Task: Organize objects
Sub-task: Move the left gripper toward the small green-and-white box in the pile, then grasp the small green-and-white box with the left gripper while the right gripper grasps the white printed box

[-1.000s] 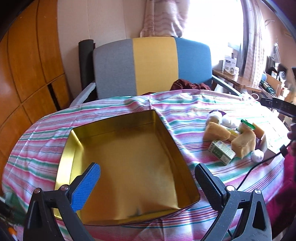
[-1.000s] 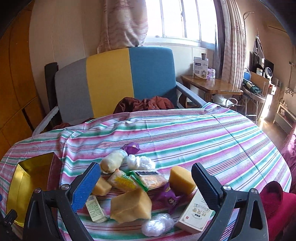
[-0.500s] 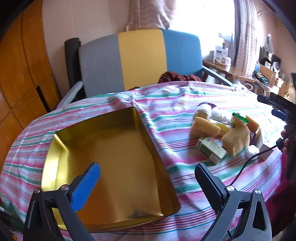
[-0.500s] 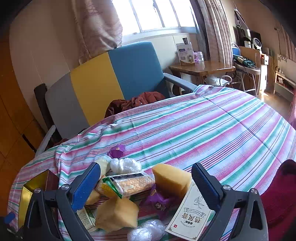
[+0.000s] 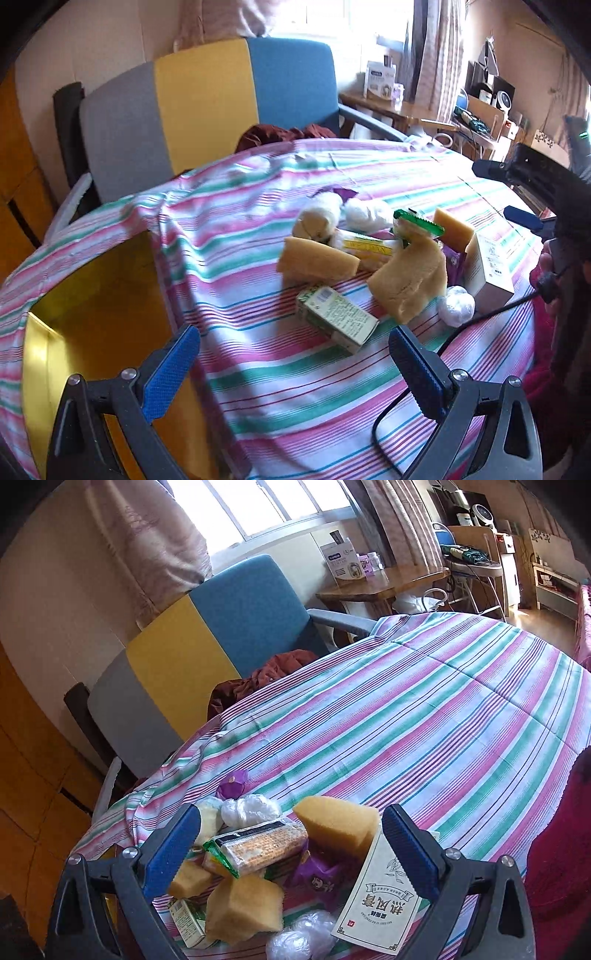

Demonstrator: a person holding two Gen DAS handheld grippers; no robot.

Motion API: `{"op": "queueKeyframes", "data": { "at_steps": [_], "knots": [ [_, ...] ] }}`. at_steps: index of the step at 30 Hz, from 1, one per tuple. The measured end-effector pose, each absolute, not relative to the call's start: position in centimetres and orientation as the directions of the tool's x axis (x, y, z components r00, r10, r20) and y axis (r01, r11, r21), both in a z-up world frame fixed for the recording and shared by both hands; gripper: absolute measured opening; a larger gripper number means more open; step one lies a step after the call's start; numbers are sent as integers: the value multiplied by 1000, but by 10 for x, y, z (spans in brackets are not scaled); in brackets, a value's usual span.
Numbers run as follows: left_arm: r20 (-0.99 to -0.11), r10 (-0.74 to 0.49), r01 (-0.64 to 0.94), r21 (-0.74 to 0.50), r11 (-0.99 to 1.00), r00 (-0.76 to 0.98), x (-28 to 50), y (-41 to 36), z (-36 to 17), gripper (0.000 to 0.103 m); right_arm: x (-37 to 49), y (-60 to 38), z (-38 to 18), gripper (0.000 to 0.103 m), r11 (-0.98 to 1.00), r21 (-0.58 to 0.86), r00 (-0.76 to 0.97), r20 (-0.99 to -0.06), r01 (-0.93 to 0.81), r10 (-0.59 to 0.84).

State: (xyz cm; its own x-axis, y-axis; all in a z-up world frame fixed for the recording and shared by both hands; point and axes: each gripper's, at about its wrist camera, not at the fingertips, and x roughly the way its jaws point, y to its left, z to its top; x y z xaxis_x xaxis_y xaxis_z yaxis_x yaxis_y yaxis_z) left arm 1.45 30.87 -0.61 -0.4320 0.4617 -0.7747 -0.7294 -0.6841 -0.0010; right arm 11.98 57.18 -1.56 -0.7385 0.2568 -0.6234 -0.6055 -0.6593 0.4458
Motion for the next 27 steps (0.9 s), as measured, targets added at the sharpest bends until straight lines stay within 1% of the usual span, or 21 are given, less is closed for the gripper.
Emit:
{"op": "queueKeyframes", "data": {
  "at_steps": [3,6,9,10,11,12,13,15,16,19,20,22,25,27],
  "knots": [
    [-806,444,-729,-22,-684,-392,3,331,-20,103,118,573,-17,101,-660,454,-742,-625,-599,244],
    [-826,420,-729,-18,-685,-375,-6,350,-34,102,117,573,-18,101,-662,457,-743,-628,-594,233],
    [-851,394,-724,-23,-689,-347,-17,367,-50,93,116,573,-18,101,-663,456,-742,-629,-593,231],
    [-860,386,-717,-35,-696,-333,-21,371,-56,86,116,574,-19,101,-662,459,-743,-629,-593,229],
    [-866,380,-710,-42,-703,-325,-24,373,-61,76,116,574,-19,101,-659,462,-743,-630,-593,227],
    [-873,379,-701,-63,-710,-306,-28,375,-67,68,117,575,-19,101,-657,462,-742,-631,-595,228],
    [-877,381,-695,-79,-714,-291,-29,375,-71,54,117,576,-20,101,-654,462,-740,-632,-598,231],
    [-876,386,-679,-95,-728,-290,-31,370,-80,46,118,577,-19,101,-649,460,-737,-631,-606,241],
    [-874,376,-679,-74,-731,-309,-30,368,-84,36,119,578,-19,101,-645,461,-736,-630,-610,246],
    [-854,399,-702,-58,-710,-333,-23,365,-84,33,123,582,-20,100,-623,463,-727,-635,-630,263],
    [-855,391,-706,-41,-707,-341,-21,364,-83,30,125,584,-21,97,-611,463,-720,-638,-642,273],
    [-860,377,-711,-24,-702,-343,-18,365,-81,30,129,590,-24,95,-576,453,-692,-657,-680,300],
    [-848,388,-732,0,-682,-361,-5,361,-75,30,135,602,-36,93,-500,408,-606,-721,-764,336],
    [-839,405,-739,-5,-673,-363,2,356,-68,30,137,610,-47,93,-453,374,-543,-769,-809,336]
  ]
}}
